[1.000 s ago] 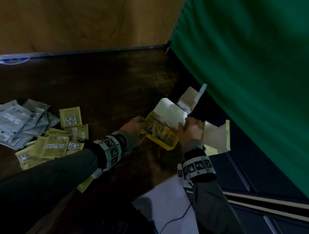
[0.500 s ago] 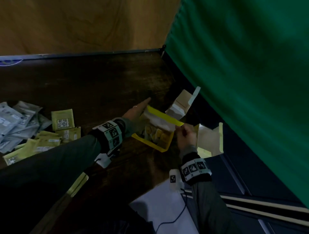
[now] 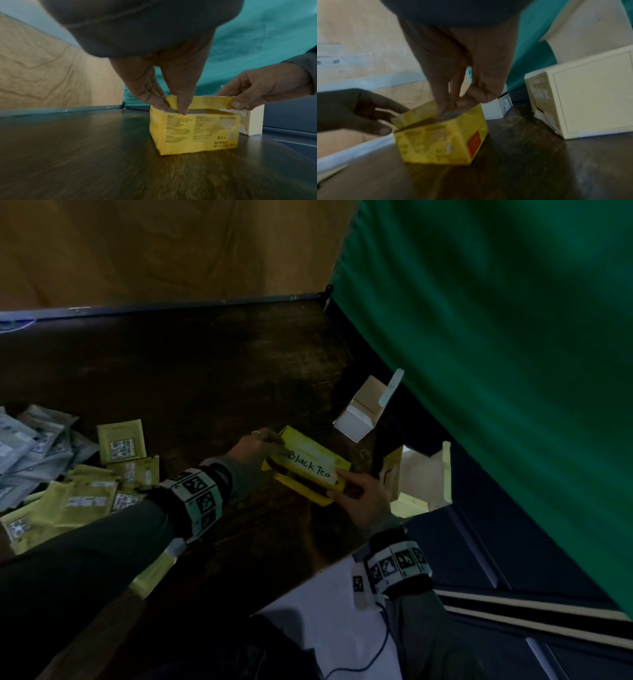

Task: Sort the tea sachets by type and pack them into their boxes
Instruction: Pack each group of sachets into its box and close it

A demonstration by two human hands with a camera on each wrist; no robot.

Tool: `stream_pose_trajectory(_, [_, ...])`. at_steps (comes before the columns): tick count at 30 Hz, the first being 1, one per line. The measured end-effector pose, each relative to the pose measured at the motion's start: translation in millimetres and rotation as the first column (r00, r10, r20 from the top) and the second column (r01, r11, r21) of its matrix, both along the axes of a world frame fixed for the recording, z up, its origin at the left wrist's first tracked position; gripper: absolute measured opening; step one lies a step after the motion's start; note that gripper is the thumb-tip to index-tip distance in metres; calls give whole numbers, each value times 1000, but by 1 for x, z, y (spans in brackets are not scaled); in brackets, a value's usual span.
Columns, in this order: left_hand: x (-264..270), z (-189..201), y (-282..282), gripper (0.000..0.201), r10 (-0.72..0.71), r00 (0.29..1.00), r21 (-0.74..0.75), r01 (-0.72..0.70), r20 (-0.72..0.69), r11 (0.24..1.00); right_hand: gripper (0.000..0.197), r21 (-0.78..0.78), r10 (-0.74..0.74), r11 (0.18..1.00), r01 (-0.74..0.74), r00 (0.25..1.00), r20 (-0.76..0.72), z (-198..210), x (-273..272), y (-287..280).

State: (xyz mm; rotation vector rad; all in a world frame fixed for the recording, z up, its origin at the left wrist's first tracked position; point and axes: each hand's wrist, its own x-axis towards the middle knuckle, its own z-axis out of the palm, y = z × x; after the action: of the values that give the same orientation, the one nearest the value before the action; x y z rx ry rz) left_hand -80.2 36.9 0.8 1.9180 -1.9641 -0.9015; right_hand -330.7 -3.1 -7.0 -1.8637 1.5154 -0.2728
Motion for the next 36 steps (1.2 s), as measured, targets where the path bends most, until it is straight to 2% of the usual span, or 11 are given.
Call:
stream_pose_trajectory(3, [-1,1,1,47,-24,1000,-20,24,11,1000,42,-55,-89,994,92,995,41,-7,1,7])
stream_pose_trajectory(6, [2,1,4,45,-51,998,0,51,41,999,42,-87,-16,996,14,1000,-23,-1,3,15])
stream_pose_trajectory(9, [3,4,6,42,-115,975,-5,118,191,993,46,-116,27,993,-36,996,-81,3,1,16])
stream_pose_trajectory(12, [-1,0,7,65,-88,952,-21,98,293,995,56,-138,-10,990,-2,996,-87,4,1,18])
stream_pose_trajectory(14, [-4,-3,7,88,-41,970,-14,45,242,999,57,-152,-60,987,51,997,-52,1,3,20])
stream_pose_trajectory(18, [-9,-1,-6,111,-131,964,116,106,233,988,37,-140,-8,990,8,1000,1,-7,12,26])
stream_pose_trajectory(22, [-10,-5,-19,109,-244,894,108,219,377,970,47,-174,9,985,-8,1000,6,-4,21,21])
stream_pose_trajectory(26, [-3,-13,-25,97,-209,877,40,213,432,976,66,-160,-62,985,62,998,9,1,25,20])
stream_pose_trajectory(28, [6,-15,-32,95,-174,882,34,177,438,984,59,-202,-172,965,165,985,-18,9,18,21])
stream_pose_trajectory(32, [20,-20,-53,86,-32,912,97,-8,409,995,43,-408,-379,844,347,925,4,23,-4,17])
stream_pose_trajectory(36, [10,-12,-64,85,65,940,65,-91,334,994,56,-199,-414,906,373,876,-245,35,-18,4])
